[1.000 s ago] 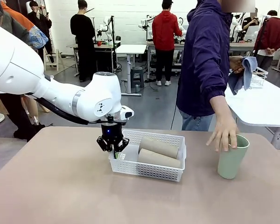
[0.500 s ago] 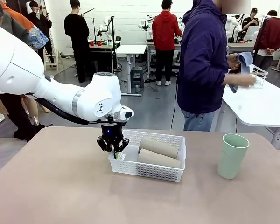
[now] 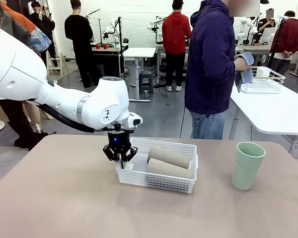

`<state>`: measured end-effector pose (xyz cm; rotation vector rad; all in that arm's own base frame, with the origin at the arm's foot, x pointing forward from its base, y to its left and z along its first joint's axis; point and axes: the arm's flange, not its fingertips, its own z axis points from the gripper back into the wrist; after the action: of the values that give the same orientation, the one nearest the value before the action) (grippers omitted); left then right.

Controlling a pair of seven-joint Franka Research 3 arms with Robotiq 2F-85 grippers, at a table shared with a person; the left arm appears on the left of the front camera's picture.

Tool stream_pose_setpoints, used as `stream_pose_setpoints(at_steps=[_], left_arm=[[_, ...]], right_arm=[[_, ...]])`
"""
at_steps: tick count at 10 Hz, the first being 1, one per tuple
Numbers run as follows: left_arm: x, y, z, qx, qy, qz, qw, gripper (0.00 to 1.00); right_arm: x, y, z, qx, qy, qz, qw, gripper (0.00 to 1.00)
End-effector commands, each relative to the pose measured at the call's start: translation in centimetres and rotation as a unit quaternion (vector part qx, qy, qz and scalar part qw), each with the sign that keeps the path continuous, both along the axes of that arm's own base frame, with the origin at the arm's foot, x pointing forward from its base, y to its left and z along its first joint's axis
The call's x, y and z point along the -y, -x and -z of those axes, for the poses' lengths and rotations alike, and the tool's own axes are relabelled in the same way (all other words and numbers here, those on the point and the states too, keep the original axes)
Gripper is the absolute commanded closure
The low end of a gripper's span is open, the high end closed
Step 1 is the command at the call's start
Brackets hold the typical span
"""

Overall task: Clean and organize the cups into the basket.
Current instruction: Pick up the Reusable plastic cup from the right side of the table and stack it inside the Organizing basket in the center of the table.

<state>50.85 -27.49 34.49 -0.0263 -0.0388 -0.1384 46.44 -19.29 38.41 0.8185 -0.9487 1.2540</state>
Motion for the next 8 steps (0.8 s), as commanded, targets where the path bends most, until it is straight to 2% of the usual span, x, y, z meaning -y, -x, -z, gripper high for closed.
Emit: stream_pose_setpoints(at_steps=[1, 6, 8], left_arm=[[-0.2, 0.0, 0.1, 0.001, -0.002, 0.000, 1.000, 1.00], [-0.2, 0.0, 0.1, 0.001, -0.002, 0.000, 1.000, 1.00], [-0.2, 0.0, 0.1, 0.001, -0.002, 0.000, 1.000, 1.00]], right_arm=[[-1.2, -1.3, 2.9, -0.002, 0.034, -0.016, 0.999, 0.00], [-3.9, -2.2, 8.1, -0.028, 0.065, -0.034, 0.997, 0.00], [-6.2, -2.7, 9.7, -0.013, 0.071, -0.021, 0.997, 0.00]])
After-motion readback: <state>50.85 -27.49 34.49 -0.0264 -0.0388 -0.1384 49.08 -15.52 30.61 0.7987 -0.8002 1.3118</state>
